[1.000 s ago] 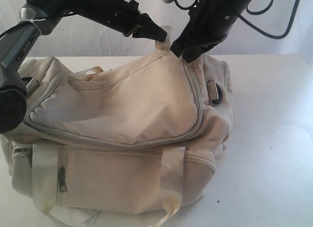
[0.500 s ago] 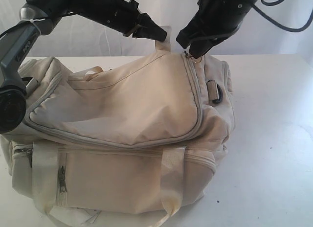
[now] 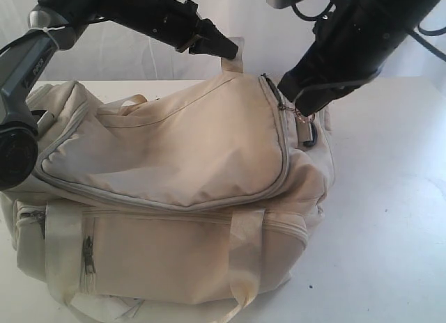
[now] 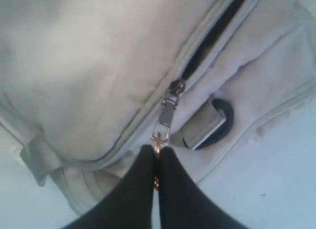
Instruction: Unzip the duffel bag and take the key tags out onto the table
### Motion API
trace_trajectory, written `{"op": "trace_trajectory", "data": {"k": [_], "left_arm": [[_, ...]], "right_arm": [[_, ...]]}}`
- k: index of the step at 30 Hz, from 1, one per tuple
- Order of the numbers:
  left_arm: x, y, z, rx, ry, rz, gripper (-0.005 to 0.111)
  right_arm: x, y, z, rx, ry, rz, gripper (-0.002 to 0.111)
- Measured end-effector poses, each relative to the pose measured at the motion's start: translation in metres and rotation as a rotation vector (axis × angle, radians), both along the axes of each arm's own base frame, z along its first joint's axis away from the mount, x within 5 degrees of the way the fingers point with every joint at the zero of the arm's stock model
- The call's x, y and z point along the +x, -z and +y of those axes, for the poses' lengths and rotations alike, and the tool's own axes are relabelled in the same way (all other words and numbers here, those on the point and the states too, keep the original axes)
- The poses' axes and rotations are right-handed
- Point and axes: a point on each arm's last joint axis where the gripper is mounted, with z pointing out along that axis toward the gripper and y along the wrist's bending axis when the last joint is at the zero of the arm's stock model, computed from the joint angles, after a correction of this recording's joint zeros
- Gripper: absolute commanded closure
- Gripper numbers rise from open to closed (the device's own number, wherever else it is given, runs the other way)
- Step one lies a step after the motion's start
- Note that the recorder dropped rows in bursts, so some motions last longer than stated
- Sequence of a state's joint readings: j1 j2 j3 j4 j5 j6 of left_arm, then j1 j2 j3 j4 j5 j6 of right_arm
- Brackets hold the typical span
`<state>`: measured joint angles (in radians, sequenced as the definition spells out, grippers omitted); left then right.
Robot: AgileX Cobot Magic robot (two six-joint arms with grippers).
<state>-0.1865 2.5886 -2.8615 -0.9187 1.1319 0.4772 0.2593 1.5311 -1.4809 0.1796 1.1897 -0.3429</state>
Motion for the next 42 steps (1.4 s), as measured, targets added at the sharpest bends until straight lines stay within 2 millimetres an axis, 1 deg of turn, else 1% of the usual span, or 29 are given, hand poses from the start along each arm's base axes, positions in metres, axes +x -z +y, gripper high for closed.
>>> {"op": "trace_trajectory", "data": {"k": [4, 5, 8, 10, 12, 15, 18, 23, 29, 35, 42], "left_arm": [[0.0, 0.0, 0.0, -0.001, -0.002, 0.003, 0.107], [0.0, 0.0, 0.0, -0.001, -0.002, 0.003, 0.107], [0.0, 0.0, 0.0, -0.001, -0.002, 0.003, 0.107], [0.0, 0.0, 0.0, -0.002, -0.003, 0.007, 0.107], [0.0, 0.0, 0.0, -0.001, -0.005, 0.009, 0.107], [0.0, 0.0, 0.0, -0.001, -0.006, 0.011, 0.107], [0.0, 0.0, 0.0, -0.001, -0.006, 0.011, 0.107], [0.0, 0.0, 0.0, -0.001, -0.006, 0.011, 0.107], [0.0, 0.0, 0.0, -0.003, -0.008, 0.016, 0.107], [0.0, 0.0, 0.0, -0.003, -0.009, 0.016, 0.107], [0.0, 0.0, 0.0, -0.003, -0.009, 0.016, 0.107]], "right_arm": [[-0.02, 0.007, -0.001, 0.049, 0.014, 0.028, 0.108], [-0.027, 0.012, -0.001, 0.066, 0.016, 0.05, 0.108], [-0.04, 0.022, -0.002, 0.104, 0.024, 0.069, 0.108], [-0.052, 0.029, 0.001, 0.16, 0.005, 0.082, 0.108], [-0.06, 0.035, 0.004, 0.199, -0.017, 0.092, 0.108], [-0.068, 0.048, 0.012, 0.204, -0.047, 0.115, 0.108], [-0.076, 0.061, 0.027, 0.221, -0.085, 0.12, 0.108], [-0.083, 0.064, 0.045, 0.25, -0.134, 0.098, 0.108], [-0.088, 0.063, 0.06, 0.265, -0.179, 0.059, 0.108], [-0.093, 0.062, 0.068, 0.275, -0.205, 0.051, 0.108], [-0.092, 0.062, 0.068, 0.279, -0.201, 0.041, 0.108]]}}
